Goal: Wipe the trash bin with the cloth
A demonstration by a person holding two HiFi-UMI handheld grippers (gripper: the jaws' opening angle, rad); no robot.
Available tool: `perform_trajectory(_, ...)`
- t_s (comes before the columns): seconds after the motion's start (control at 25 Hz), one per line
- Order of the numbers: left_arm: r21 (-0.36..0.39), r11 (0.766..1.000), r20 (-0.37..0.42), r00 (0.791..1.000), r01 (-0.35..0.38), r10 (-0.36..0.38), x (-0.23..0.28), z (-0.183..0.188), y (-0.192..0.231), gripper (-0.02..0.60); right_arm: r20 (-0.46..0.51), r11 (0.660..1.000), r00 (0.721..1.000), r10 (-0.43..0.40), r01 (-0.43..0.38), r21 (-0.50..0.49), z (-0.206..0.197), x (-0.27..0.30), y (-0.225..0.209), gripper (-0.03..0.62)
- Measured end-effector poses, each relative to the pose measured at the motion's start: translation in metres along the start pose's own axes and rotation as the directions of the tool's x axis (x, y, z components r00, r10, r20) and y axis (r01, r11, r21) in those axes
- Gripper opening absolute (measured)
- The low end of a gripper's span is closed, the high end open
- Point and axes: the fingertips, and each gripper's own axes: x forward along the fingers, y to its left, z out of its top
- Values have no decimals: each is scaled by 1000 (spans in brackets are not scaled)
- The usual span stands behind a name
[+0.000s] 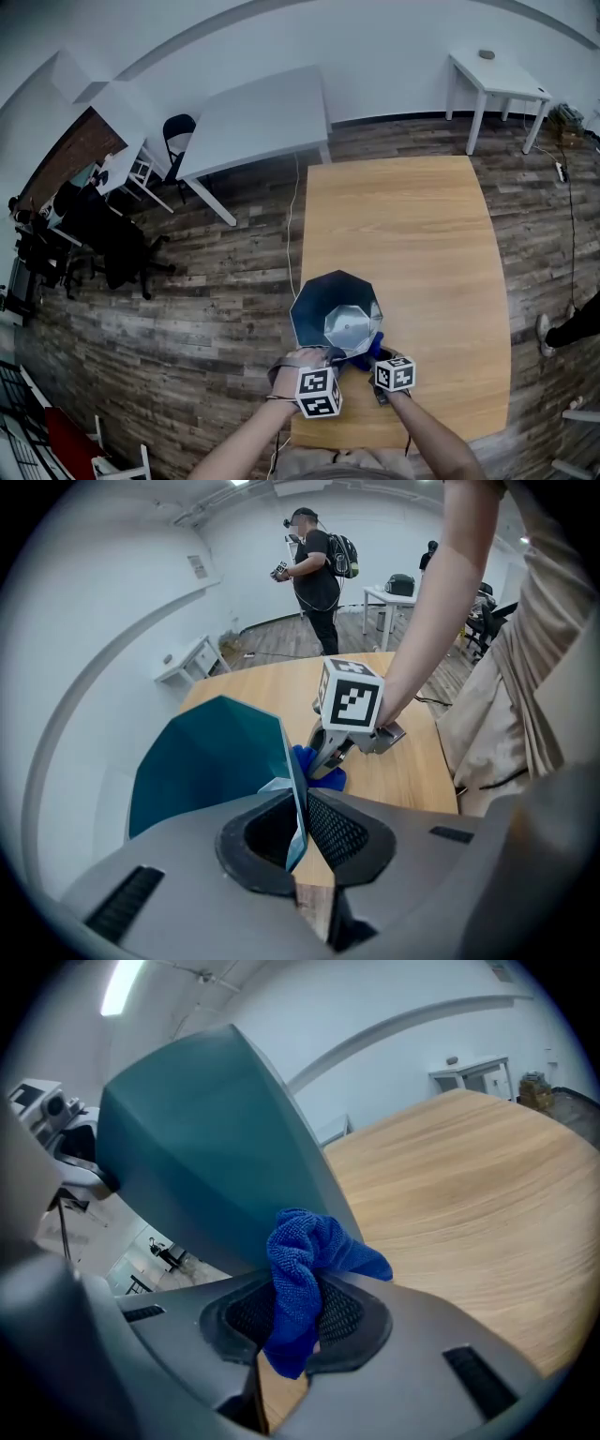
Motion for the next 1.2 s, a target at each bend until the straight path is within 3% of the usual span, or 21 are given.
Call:
perform_trajectory(0.36,-21,1000,6,1000,13,-13,2,2,2,43,-120,989,986,-117,127,81,-33,49,-45,80)
perform_trajectory(0.52,-48,999,-1,1000,15,-15,4,1,3,43,-122,987,985,-126,136,80,-38,58,-51,80)
perform_trajectory(0.72,-23,1000,14,1000,-9,9,4,-1,-1,45,-115,986,984,-136,145,79,-31,41,-43,80)
perform_trajectory(0.88,57,998,43,999,3,-5,-2,-8,-13,149,-69,991,992,-105,110,70,-21,11,-20,80)
perform_trajectory(1.04,181,983,45,999,-17,9,-17,-25,-10,164,11,994,997,-75,74,83,0,-34,17,80)
perform_trajectory(1.2,329,944,-39,999,-9,23,-17,-53,-8,170,75,996,996,-46,40,77,16,-79,53,80)
